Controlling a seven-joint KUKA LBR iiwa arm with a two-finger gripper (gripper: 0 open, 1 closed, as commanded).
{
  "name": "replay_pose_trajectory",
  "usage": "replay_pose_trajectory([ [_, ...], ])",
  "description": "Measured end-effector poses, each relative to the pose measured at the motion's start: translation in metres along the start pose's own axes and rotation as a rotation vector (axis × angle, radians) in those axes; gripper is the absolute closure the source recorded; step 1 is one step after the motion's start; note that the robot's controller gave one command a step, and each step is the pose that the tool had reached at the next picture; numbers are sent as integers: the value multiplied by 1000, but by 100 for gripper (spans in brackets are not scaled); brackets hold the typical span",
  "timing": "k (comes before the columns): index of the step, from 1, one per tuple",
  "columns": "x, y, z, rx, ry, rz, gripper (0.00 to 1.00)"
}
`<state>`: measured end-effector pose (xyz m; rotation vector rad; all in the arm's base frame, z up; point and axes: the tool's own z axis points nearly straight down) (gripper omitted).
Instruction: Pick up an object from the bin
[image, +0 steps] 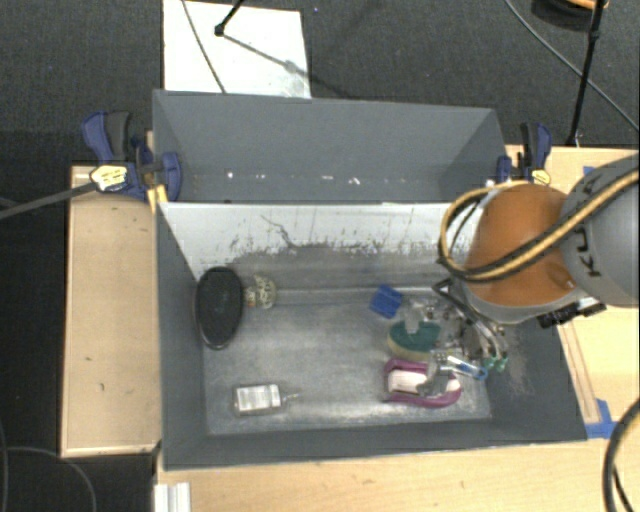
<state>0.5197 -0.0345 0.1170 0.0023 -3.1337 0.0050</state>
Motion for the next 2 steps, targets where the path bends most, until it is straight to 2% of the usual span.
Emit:
replay_pose_trajectory([
  [1,-5,-60,46,-3,-11,-34,0],
  [2,-5,-58,44,-4,-8,-36,100],
])
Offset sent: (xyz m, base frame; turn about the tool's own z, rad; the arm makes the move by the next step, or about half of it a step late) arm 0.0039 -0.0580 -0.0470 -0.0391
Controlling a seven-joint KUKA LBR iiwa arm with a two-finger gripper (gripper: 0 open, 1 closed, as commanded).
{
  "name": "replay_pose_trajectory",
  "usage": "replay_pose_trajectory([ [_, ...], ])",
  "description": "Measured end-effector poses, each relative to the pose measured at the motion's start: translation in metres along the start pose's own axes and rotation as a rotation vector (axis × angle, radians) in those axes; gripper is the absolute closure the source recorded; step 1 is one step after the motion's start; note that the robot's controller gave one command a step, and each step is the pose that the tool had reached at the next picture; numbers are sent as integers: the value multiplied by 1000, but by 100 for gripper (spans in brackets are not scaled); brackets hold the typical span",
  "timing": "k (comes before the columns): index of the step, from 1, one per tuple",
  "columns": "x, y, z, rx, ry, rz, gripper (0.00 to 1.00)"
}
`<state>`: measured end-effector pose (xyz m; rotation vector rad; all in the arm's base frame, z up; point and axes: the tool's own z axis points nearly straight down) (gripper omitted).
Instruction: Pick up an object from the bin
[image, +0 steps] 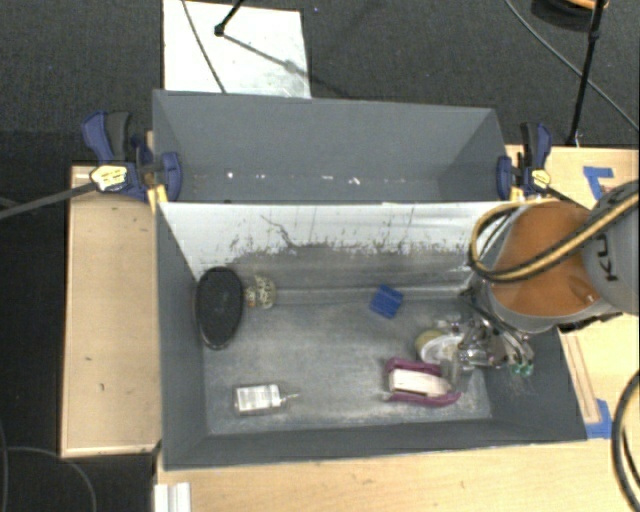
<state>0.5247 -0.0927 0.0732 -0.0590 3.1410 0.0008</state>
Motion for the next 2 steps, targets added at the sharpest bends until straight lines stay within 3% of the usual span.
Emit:
replay_pose_trajectory([
  [1,8,5,-67,2,-9,-17,100],
  [2,-11,8,-202,3,-12,-21,100],
])
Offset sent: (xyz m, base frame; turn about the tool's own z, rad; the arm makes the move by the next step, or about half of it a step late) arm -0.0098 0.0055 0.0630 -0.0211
